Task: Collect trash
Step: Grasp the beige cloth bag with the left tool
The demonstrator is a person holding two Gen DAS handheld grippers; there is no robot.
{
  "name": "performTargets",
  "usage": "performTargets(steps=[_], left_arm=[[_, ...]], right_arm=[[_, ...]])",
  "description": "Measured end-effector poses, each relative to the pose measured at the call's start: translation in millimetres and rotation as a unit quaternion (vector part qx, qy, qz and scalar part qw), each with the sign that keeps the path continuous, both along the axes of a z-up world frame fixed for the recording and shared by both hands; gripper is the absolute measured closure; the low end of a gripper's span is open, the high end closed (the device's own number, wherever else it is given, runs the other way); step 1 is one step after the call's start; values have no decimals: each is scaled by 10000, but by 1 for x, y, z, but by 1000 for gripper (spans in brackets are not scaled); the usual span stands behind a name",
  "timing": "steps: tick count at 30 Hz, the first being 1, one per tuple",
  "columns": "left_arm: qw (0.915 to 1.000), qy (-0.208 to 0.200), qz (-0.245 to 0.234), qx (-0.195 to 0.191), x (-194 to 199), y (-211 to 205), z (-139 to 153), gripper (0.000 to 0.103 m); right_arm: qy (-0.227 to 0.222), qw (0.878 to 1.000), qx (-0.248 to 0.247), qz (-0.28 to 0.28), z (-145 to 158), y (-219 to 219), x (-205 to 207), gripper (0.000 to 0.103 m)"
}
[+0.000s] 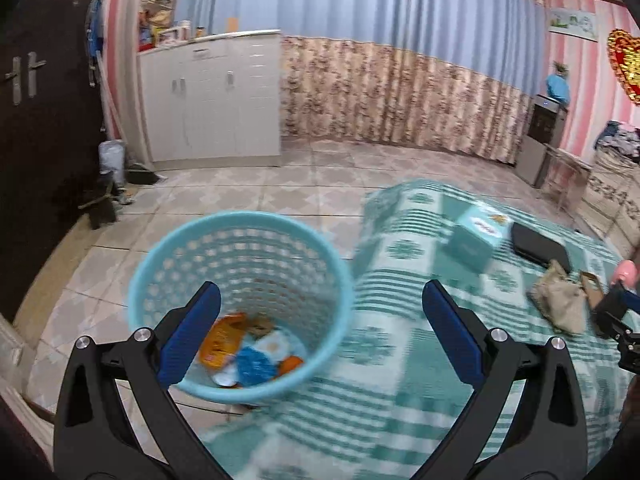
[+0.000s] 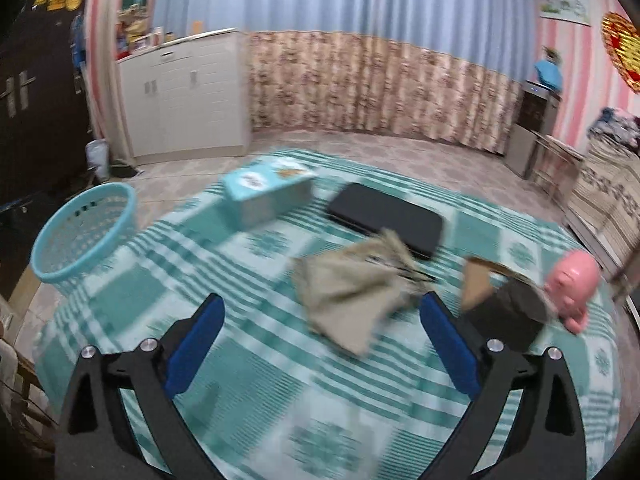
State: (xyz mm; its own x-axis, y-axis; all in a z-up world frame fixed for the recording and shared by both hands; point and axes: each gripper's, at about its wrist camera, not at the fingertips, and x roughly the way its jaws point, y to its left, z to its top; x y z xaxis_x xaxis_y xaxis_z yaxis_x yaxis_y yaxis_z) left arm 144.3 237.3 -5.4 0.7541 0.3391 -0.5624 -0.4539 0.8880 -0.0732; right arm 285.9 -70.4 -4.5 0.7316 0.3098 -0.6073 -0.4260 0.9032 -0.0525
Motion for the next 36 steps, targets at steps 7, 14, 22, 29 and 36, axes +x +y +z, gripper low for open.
performTargets(steps=[7,14,22,29,36], left_arm=[[9986,-39,-473,238,23,-60,-6,5],[9945,150,-1037,-88,53,-104,-22,5],[9812,541,-1849,101,104,-184,-51,6],[9680,719,-2405,31,153,-237,-64,11],[9571,1127,-2664,-164,185,-253,-83,51]], right_arm=[[-126,9977,-117,-653,-6,-72,3,5],[-32,9932,-212,-1142,-24,-120,-4,5],[131,9865,-106,-1628,-42,-162,-11,5],[409,9796,329,-1941,-49,-200,-7,5],[357,9789,324,-1986,-44,-208,-2,5]])
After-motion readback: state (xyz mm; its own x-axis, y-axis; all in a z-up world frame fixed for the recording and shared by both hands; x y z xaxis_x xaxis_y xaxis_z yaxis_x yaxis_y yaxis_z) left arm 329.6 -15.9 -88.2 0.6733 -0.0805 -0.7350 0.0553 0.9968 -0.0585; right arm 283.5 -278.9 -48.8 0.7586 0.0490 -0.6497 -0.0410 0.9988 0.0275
